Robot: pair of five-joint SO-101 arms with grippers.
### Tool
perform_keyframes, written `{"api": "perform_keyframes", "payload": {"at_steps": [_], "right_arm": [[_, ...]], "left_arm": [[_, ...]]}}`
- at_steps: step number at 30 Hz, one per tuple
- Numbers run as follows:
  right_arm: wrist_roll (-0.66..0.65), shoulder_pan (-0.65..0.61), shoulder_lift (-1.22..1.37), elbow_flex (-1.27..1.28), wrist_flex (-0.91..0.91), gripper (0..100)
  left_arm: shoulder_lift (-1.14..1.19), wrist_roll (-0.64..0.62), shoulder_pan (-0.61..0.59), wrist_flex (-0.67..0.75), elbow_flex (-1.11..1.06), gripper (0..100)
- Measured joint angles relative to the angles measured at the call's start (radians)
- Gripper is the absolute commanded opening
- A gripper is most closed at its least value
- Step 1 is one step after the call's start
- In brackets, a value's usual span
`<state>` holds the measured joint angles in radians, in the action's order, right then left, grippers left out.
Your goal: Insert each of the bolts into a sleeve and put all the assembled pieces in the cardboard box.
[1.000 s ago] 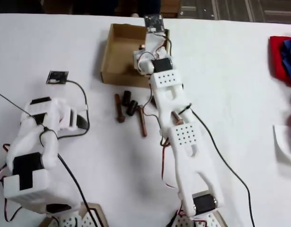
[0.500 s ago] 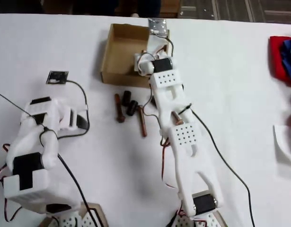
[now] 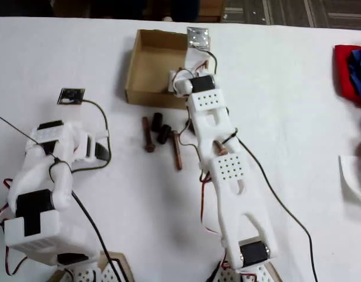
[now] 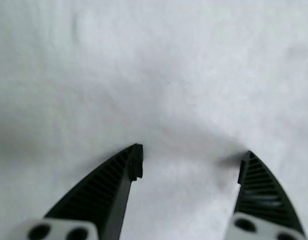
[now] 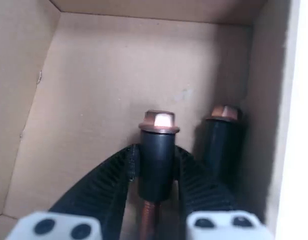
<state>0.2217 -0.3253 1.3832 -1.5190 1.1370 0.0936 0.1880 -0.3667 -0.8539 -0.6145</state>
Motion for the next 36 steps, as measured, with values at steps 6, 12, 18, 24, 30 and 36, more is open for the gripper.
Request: {"api": "perform_keyframes", "payload": {"at_steps": [6, 12, 18, 24, 30, 36], "right_arm": [[0.002, 0.000, 0.000, -0.037, -0.002, 13.4], [-0.040, 0.023, -0.034, -0.101, 0.008, 2.3], [-0.199, 0.060, -0.209, -0.101, 0.305, 8.3], [-0.302, 0.021, -0.341, -0.089, 0.598, 11.9], [-0.305, -0.005, -0.503, 0.195, 0.611, 12.0], [-0.393, -0.009, -0.646, 0.658, 0.554, 12.0]], "left_arm": [[0.000, 0.000, 0.000, 0.000, 0.000, 31], [0.000, 0.000, 0.000, 0.000, 0.000, 31], [0.000, 0.000, 0.000, 0.000, 0.000, 31], [0.000, 0.000, 0.000, 0.000, 0.000, 31], [0.000, 0.000, 0.000, 0.000, 0.002, 31], [0.000, 0.000, 0.000, 0.000, 0.002, 31]]}}
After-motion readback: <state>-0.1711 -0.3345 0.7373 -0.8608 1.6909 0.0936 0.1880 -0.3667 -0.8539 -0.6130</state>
